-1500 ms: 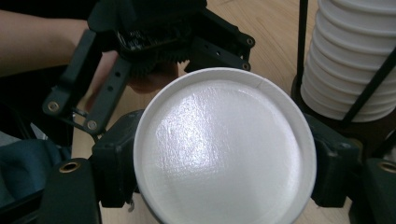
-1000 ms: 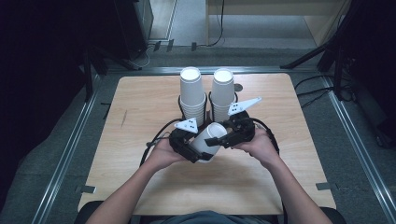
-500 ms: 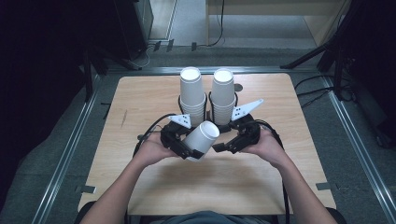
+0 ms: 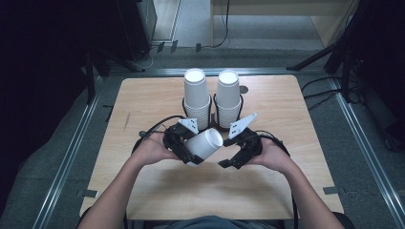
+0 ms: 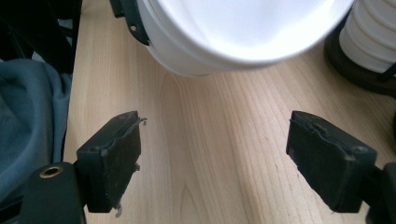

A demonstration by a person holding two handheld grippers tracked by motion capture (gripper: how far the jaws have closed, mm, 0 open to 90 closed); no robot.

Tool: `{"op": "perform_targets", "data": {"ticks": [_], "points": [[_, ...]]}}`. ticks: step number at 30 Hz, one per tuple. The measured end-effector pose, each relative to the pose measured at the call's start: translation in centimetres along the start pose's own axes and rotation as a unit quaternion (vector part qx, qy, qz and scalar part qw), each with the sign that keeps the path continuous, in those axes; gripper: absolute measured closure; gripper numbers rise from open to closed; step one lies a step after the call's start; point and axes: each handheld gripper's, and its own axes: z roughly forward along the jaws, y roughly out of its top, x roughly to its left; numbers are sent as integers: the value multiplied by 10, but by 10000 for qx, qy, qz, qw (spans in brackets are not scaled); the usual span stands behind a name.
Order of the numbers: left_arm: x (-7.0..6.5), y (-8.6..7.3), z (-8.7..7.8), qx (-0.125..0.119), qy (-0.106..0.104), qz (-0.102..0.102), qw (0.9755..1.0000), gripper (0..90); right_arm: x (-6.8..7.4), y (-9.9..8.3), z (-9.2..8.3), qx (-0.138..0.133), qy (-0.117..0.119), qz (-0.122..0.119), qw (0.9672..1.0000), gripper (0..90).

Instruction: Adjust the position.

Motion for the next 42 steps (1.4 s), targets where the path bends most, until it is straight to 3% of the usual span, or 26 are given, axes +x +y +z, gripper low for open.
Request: {"op": "perform_targets", "data": {"ticks": [2,4,6,11,18,26,29,31,34,35,36,38,39,41,42], "points": [[1,0,2,73,0,-2,10000,161,0,-1,1,19,2,-11,10000,182],[1,1,9,351,49,61,9994,161,0,-3,2,89,-60,-93,9999,182],[1,1,12,442,97,81,9989,161,-1,-3,3,109,-64,-96,9999,181],[0,5,23,775,34,229,9967,161,-2,-4,6,151,-163,-190,9996,181],[-2,9,33,857,-225,367,9954,161,1,4,8,76,-57,-517,9986,182],[-8,12,41,969,-461,567,9926,152,6,14,21,209,155,-911,9955,214],[-9,11,42,999,-487,550,9923,142,9,14,22,295,188,-941,9950,237],[-8,11,43,1024,-639,523,9913,140,8,14,23,316,241,-908,9951,240],[-7,11,41,962,-611,537,9920,129,7,13,20,279,269,-778,9962,242],[-7,10,36,739,-461,627,9942,124,7,13,18,271,265,-716,9967,242],[-6,9,34,656,-443,610,9950,109,7,13,17,246,234,-680,9971,241],[-5,8,33,599,-394,521,9961,33,5,13,16,240,226,-644,9974,241],[-3,8,31,511,-287,403,9975,13,3,11,12,215,111,-564,9981,240],[-2,6,28,371,-235,347,9984,11,1,10,10,169,103,-509,9985,240],[0,4,24,189,-187,292,9992,8,0,9,9,144,49,-486,9987,240]]}}
